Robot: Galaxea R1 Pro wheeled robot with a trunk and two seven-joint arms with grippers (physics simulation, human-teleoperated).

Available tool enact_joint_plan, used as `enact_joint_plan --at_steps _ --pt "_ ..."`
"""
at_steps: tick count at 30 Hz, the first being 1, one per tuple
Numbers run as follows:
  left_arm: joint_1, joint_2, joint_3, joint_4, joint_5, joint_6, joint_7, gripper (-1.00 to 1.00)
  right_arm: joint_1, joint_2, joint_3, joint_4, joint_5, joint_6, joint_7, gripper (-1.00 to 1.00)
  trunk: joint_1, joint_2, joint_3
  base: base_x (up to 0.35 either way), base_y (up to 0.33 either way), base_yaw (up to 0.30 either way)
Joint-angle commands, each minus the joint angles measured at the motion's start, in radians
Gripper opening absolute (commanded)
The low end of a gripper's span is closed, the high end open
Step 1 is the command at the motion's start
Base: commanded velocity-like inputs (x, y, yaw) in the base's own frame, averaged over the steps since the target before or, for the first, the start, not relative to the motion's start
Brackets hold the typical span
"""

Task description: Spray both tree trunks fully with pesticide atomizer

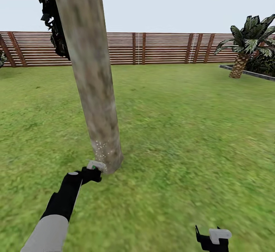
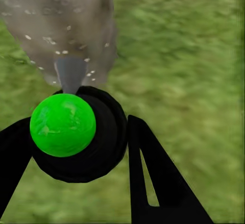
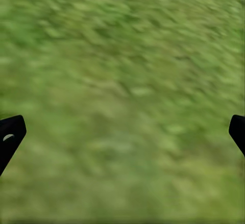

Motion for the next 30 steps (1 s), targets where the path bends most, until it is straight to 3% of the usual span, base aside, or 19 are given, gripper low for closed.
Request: enact_joint_plan --at_steps 1,2,5,8,10,11,13,15,18,21,23,26,27,30 --pt "-0.001 0.014 0.006 -0.007 -0.007 0.004 -0.034 -1.00 -0.001 0.000 -0.005 0.001 0.011 -0.002 -0.005 1.00 0.000 0.000 -0.001 0.000 0.000 0.000" --pt "-0.001 0.049 0.009 -0.029 -0.007 0.007 -0.073 -1.00 -0.001 0.000 -0.005 0.001 0.011 -0.002 -0.005 1.00 0.000 0.000 -0.001 0.000 0.000 0.000" --pt "0.000 0.058 0.030 -0.056 -0.007 0.008 -0.084 -1.00 -0.001 0.000 -0.005 0.001 0.011 -0.002 -0.005 1.00 0.000 0.000 -0.001 0.000 0.000 0.000" --pt "0.001 0.045 0.040 -0.083 -0.006 0.029 -0.087 -1.00 -0.001 0.000 -0.005 0.001 0.011 -0.002 -0.005 1.00 0.000 0.000 -0.001 0.000 0.000 0.000" --pt "0.000 0.019 0.033 -0.094 -0.006 0.036 -0.087 -1.00 -0.001 0.000 -0.005 0.001 0.011 -0.002 -0.005 1.00 0.000 0.000 -0.001 0.000 0.000 0.000" --pt "-0.001 -0.007 0.016 -0.097 -0.007 0.044 -0.087 -1.00 -0.001 0.000 -0.005 0.001 0.011 -0.002 -0.005 1.00 0.000 0.000 -0.001 0.000 0.000 0.000" --pt "-0.002 -0.028 -0.032 -0.110 -0.006 0.062 -0.087 -1.00 -0.001 0.000 -0.005 0.001 0.011 -0.002 -0.005 1.00 0.000 0.000 -0.001 0.000 0.000 0.000" --pt "-0.002 -0.033 -0.061 -0.148 -0.005 0.095 -0.089 -1.00 -0.001 0.000 -0.005 0.001 0.011 -0.002 -0.005 1.00 0.000 0.000 -0.001 0.000 0.000 0.000" --pt "0.002 -0.028 -0.068 -0.224 -0.004 0.147 -0.092 -1.00 -0.001 0.000 -0.005 0.001 0.011 -0.002 -0.005 1.00 0.000 0.000 -0.001 0.000 0.000 0.000" --pt "0.003 -0.005 -0.051 -0.241 -0.006 0.156 -0.093 -1.00 -0.001 0.000 -0.005 0.001 0.011 -0.002 -0.005 1.00 0.000 0.000 -0.001 0.000 0.000 0.000" --pt "0.003 0.032 -0.004 -0.243 -0.004 0.157 -0.109 -1.00 -0.001 0.000 -0.005 0.001 0.011 -0.002 -0.005 1.00 0.000 0.000 -0.001 0.000 0.000 0.000" --pt "0.000 0.072 0.036 -0.243 -0.007 0.158 -0.185 -1.00 -0.001 0.000 -0.005 0.001 0.011 -0.002 -0.005 1.00 0.000 0.000 -0.001 0.000 0.000 0.000" --pt "-0.002 0.104 0.054 -0.243 -0.007 0.158 -0.226 -1.00 -0.001 0.000 -0.005 0.001 0.011 -0.002 -0.005 1.00 0.000 0.000 -0.001 0.000 0.000 0.000" --pt "-0.003 0.107 0.056 -0.245 -0.006 0.158 -0.240 -1.00 -0.001 0.000 -0.005 0.001 0.011 -0.002 -0.005 1.00 0.000 0.000 -0.001 0.000 0.000 0.000"
